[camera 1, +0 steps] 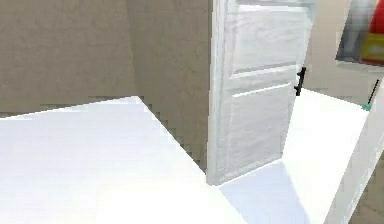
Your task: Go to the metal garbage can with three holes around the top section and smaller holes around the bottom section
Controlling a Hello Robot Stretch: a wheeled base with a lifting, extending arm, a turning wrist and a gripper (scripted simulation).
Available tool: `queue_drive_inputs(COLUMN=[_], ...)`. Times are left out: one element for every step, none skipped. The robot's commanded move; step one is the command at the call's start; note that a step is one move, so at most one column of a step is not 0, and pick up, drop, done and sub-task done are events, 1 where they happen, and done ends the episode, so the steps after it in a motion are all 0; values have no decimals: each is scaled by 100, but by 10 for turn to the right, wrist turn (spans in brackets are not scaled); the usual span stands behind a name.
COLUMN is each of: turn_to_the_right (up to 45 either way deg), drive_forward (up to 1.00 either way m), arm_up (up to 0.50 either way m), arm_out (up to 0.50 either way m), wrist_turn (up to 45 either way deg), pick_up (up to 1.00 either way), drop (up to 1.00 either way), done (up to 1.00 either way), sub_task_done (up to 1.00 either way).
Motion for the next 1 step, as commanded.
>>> queue_drive_inputs(turn_to_the_right=[0], drive_forward=[75], arm_up=[0], arm_out=[0], wrist_turn=[0], pick_up=[0], drop=[0], done=[0], sub_task_done=[0])
